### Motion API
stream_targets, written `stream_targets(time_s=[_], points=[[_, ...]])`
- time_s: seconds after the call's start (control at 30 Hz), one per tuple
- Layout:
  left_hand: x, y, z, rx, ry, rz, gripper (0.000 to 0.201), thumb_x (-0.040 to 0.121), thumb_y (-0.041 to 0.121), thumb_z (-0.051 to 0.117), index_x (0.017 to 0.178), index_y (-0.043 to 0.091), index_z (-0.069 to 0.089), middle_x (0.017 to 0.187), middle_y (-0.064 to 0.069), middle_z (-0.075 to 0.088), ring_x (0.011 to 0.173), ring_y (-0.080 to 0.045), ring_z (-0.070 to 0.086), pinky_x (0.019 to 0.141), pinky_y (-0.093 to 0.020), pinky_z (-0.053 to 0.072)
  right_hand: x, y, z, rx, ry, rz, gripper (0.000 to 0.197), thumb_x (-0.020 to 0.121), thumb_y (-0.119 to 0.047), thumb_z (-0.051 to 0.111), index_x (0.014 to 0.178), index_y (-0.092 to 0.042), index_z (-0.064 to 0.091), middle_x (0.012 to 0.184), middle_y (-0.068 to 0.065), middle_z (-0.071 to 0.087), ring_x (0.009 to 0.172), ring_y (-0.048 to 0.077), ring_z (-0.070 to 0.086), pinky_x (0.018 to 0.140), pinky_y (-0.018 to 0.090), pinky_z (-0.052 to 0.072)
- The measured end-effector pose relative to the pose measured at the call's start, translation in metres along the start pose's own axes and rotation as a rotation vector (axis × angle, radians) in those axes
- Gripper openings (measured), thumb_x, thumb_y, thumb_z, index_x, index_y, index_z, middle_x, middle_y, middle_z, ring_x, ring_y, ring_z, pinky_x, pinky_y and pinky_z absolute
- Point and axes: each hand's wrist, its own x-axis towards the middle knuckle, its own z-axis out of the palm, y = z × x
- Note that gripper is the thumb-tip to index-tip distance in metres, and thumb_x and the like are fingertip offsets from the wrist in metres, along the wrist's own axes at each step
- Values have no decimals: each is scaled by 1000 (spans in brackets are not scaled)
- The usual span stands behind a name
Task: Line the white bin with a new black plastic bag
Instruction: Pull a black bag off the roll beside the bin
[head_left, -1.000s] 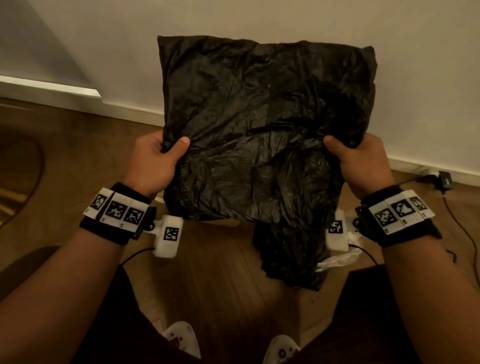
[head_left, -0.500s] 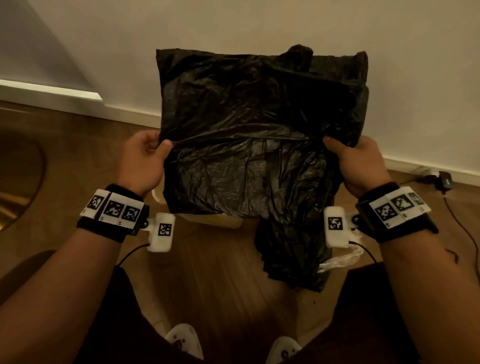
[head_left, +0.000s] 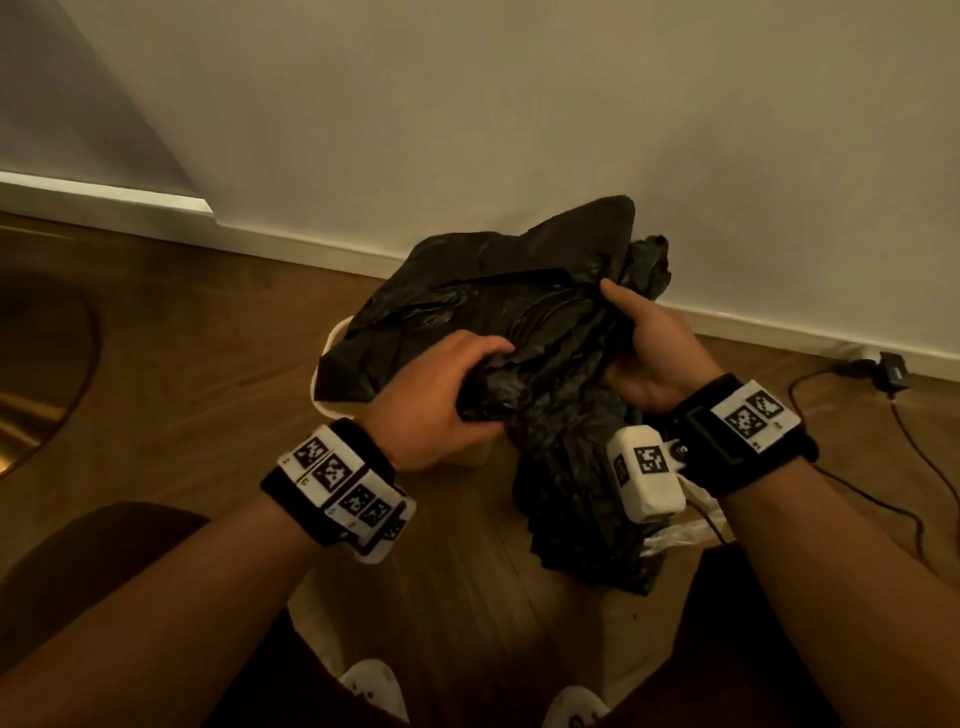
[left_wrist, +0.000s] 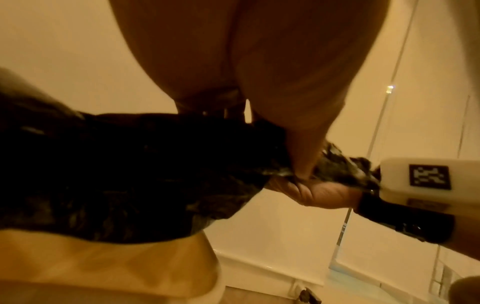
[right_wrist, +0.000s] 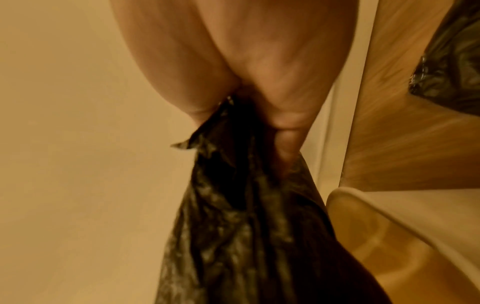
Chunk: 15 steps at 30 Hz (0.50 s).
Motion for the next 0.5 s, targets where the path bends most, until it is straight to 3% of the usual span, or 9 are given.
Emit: stream_targets(time_s=[0.07, 0.1, 0.17, 0.2, 0.27, 0.33, 0.37, 0.43, 0.5], points=[[2, 0, 1, -83, 104, -46, 49, 79, 29, 78, 124, 17, 61, 117, 3, 62, 107, -3, 57, 95, -25, 47, -9, -2, 7, -12, -149, -18, 54, 104, -45, 43, 147, -13, 47, 147, 10, 55, 137, 30, 51, 117, 48, 35], [3, 0, 1, -140, 159, -84, 42, 81, 25, 78, 119, 14, 64, 112, 4, 65, 101, 5, 58, 91, -19, 46, -13, -1, 9, -68, -197, -31, 57, 103, -50, 41, 148, -16, 46, 149, 8, 54, 138, 29, 50, 117, 50, 35], [7, 3, -1, -234, 248, -154, 36, 83, 21, 77, 117, 16, 66, 110, 14, 63, 97, 21, 53, 86, -3, 40, -22, 4, 15, -270, -206, -47, 64, 96, -60, 48, 146, -20, 48, 145, 5, 58, 134, 27, 54, 115, 54, 36], [9, 5, -2, -281, 271, -169, 37, 84, 22, 76, 119, 21, 64, 113, 17, 62, 102, 23, 52, 88, -1, 38, -25, 8, 17, -378, -206, -41, 71, 89, -65, 56, 144, -21, 51, 140, 3, 62, 128, 24, 60, 114, 54, 39], [14, 6, -4, -357, 293, -178, 37, 86, 22, 73, 122, 21, 64, 119, 12, 66, 108, 14, 56, 94, -12, 44, -31, 18, 24, -571, -237, -58, 70, 78, -66, 65, 135, -27, 58, 128, -3, 70, 117, 17, 67, 109, 48, 47], [17, 6, -6, -407, 277, -176, 35, 87, 17, 73, 121, 14, 66, 120, 3, 69, 107, 8, 61, 94, -22, 49, -37, 26, 37, -703, -272, -164, 41, 86, -50, 63, 124, -35, 61, 120, -15, 71, 112, 4, 67, 101, 32, 54], [18, 5, -6, -456, 244, -171, 37, 87, 17, 73, 123, 14, 66, 122, 2, 69, 110, 3, 62, 95, -25, 50, -40, 29, 43, -725, -282, -227, 34, 91, -38, 63, 125, -33, 61, 119, -19, 69, 112, -1, 65, 95, 22, 54], [18, 7, -6, -570, 138, -160, 39, 88, 15, 71, 126, 10, 63, 125, -1, 68, 116, -8, 63, 98, -28, 51, -38, 36, 47, -708, -246, -349, 35, 97, -23, 63, 131, -19, 63, 125, -12, 68, 115, -1, 64, 91, 17, 52], [21, 10, -4, -677, 42, -173, 33, 92, 6, 65, 124, 2, 61, 120, -9, 70, 112, -17, 66, 93, -29, 53, -33, 40, 46, -676, -146, -420, 35, 97, -24, 64, 131, -14, 65, 128, -4, 69, 117, 4, 65, 95, 21, 52]])
